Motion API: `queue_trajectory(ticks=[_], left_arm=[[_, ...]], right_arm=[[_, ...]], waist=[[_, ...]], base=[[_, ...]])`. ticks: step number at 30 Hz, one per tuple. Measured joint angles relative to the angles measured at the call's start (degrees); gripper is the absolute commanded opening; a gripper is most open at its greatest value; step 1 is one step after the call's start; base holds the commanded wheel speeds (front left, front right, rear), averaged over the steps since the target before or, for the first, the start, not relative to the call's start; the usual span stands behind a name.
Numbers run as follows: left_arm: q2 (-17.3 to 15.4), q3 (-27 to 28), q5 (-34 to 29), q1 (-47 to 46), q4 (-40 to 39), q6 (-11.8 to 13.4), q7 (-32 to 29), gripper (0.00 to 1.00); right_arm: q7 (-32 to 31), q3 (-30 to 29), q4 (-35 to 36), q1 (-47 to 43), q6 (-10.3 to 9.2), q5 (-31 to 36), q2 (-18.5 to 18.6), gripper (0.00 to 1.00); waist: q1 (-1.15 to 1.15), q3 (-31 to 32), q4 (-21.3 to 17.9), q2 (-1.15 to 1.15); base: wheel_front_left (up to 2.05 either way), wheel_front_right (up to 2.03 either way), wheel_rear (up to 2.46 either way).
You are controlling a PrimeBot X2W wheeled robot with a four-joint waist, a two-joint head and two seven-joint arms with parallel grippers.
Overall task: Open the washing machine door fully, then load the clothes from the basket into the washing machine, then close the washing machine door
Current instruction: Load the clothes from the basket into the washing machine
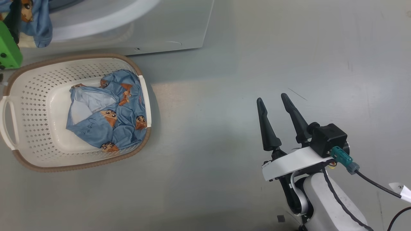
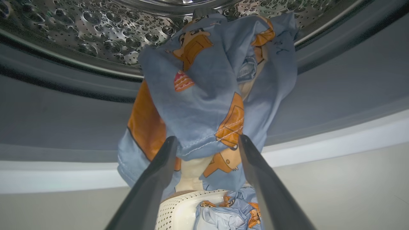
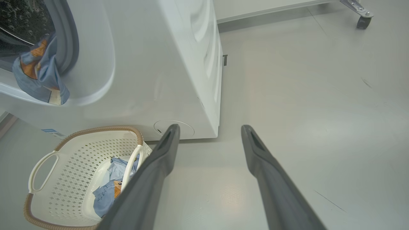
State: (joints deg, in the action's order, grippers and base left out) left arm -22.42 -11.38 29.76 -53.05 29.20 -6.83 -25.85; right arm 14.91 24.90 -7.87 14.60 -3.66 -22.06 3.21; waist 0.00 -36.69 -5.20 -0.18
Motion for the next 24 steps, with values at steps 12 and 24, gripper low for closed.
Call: queue_trajectory(ticks=[12, 24], left_arm=[[0.0, 0.0, 0.0, -2.9, 2.8, 0.3, -3.7, 1.0], [-1.2, -1.6, -2.3, -5.8, 4.3, 0.3, -5.2, 1.0]], right_arm=[[0.0, 0.4, 0.1, 0.0, -0.53, -0.1, 0.0, 1.0], [0.0, 1.3, 0.1, 0.3, -0.58, -0.1, 0.0, 1.0]], waist=[[0.0, -2.0, -0.9, 0.0], [0.0, -4.3, -1.3, 0.0]], base=[[0.0, 0.0, 0.0], [0.0, 0.0, 0.0]])
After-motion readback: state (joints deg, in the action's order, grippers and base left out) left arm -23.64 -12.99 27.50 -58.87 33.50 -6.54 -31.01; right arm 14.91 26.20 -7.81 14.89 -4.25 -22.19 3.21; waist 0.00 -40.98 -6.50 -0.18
